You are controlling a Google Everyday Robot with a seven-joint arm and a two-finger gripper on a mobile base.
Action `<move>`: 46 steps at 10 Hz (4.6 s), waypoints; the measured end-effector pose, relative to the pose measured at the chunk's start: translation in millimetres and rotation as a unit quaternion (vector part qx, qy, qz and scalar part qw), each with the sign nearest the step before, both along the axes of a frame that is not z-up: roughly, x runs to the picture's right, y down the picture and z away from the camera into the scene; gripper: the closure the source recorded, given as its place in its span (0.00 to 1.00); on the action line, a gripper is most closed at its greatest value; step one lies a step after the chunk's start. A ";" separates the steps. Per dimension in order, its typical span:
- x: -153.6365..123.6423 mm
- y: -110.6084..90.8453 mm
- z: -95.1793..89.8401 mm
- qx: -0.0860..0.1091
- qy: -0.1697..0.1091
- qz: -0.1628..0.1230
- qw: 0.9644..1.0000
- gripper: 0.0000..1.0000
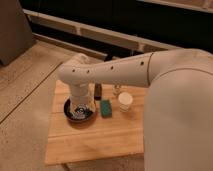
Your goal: Place the pepper on the white sponge
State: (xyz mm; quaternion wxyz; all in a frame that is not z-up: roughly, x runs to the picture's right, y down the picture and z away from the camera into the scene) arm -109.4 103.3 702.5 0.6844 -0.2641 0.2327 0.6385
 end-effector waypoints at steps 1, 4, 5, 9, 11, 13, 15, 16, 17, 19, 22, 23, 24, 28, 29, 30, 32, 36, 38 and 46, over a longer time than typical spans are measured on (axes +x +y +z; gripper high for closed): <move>0.0 0.0 0.0 0.000 0.000 0.000 1.000 0.35; 0.0 0.0 0.0 0.000 0.000 0.000 1.000 0.35; 0.0 0.0 0.0 0.000 0.000 0.000 1.000 0.35; 0.0 0.0 0.0 0.000 0.000 0.000 1.000 0.35; 0.0 0.0 0.0 0.000 0.000 0.000 1.000 0.35; 0.0 0.0 0.0 0.000 0.000 0.000 1.000 0.35; 0.0 0.0 0.0 0.000 0.000 0.000 1.000 0.35; 0.0 0.0 0.0 0.000 0.000 0.000 1.000 0.35; 0.0 0.0 0.0 0.000 0.000 0.000 1.000 0.35; 0.0 0.0 0.0 0.000 0.000 0.000 1.000 0.35; -1.5 -6.9 1.5 0.023 -0.007 -0.011 1.000 0.35; -5.2 -15.4 4.5 0.052 -0.018 -0.023 0.998 0.35; -7.6 -20.7 7.1 0.070 -0.026 -0.029 0.997 0.35; -29.9 -30.0 -1.1 0.150 -0.122 -0.078 0.978 0.35; -29.0 -24.8 -4.6 0.159 -0.137 -0.105 0.972 0.35; -22.7 -18.5 -7.5 0.167 -0.143 -0.147 0.964 0.35; -3.5 -8.3 -9.7 0.170 -0.127 -0.226 0.951 0.35; 25.1 -4.2 -11.3 0.164 -0.083 -0.310 0.933 0.35; 24.6 -4.6 -11.0 0.165 -0.085 -0.311 0.932 0.35; 39.2 -7.8 -11.7 0.141 -0.083 -0.420 0.892 0.35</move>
